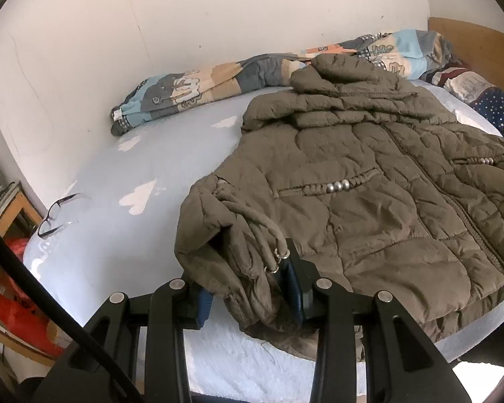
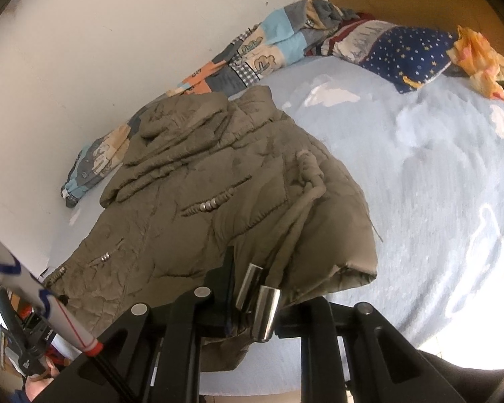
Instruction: Fold large clothes
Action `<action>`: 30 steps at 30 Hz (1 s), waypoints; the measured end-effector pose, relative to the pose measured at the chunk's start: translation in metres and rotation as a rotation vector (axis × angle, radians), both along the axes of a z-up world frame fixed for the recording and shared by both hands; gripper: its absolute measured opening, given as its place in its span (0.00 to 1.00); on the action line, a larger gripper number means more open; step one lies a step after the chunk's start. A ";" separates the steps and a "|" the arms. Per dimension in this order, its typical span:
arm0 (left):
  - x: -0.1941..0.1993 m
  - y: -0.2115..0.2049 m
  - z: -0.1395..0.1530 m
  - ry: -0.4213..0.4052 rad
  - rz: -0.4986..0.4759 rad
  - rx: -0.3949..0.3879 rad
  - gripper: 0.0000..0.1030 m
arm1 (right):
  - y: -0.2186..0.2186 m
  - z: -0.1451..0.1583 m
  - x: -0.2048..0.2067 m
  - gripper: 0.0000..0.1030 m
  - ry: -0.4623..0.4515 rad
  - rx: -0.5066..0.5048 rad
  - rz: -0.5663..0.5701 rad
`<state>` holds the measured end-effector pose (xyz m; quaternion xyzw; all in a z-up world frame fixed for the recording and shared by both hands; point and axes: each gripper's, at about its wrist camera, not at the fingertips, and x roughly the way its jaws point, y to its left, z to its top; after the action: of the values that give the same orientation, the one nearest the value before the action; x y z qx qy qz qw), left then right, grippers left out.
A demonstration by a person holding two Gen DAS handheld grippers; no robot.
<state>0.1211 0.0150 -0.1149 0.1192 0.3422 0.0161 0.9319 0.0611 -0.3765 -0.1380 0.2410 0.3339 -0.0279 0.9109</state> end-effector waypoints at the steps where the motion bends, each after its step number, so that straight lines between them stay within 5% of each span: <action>1: 0.000 0.000 0.001 -0.002 0.000 -0.001 0.35 | 0.000 0.002 0.001 0.17 -0.004 -0.001 0.001; 30: 0.018 0.007 0.034 -0.054 -0.022 -0.032 0.29 | -0.003 0.046 0.023 0.16 -0.065 -0.023 0.030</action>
<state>0.1391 0.0223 -0.0807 0.1077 0.3158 0.0033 0.9427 0.0843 -0.3797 -0.0916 0.2264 0.3074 -0.0102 0.9242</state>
